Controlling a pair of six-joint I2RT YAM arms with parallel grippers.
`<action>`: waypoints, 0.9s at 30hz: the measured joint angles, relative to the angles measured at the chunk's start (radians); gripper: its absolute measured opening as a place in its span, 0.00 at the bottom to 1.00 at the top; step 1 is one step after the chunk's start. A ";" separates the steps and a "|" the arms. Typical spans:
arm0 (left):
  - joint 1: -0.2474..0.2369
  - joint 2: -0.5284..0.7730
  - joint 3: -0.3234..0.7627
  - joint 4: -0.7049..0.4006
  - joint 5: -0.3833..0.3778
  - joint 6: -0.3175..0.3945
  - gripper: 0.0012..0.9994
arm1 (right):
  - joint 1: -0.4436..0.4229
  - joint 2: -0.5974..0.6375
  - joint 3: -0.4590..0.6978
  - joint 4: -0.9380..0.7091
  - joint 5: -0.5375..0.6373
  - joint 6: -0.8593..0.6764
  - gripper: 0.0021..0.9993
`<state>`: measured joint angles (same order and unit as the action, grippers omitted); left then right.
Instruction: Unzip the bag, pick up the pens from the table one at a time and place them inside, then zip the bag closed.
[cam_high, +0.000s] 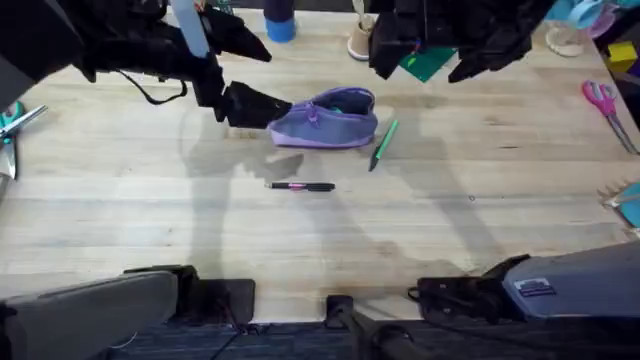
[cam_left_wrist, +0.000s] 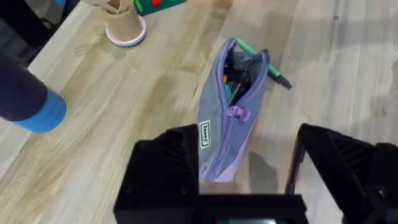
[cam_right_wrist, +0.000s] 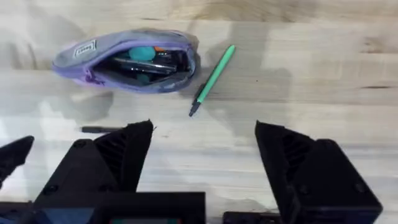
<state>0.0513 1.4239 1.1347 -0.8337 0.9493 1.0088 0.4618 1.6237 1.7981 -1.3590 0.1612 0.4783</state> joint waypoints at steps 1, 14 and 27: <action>0.000 0.000 0.000 0.000 0.000 0.000 0.99 | 0.000 0.000 0.000 0.001 -0.001 0.011 1.00; 0.000 0.000 0.000 0.000 0.000 0.000 0.99 | 0.000 0.000 0.000 0.021 0.035 0.360 1.00; 0.000 0.000 0.000 0.000 -0.003 0.000 0.99 | 0.000 0.001 0.000 0.023 0.175 0.540 1.00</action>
<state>0.0513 1.4239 1.1347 -0.8337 0.9466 1.0088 0.4618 1.6250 1.7981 -1.3361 0.3358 1.0182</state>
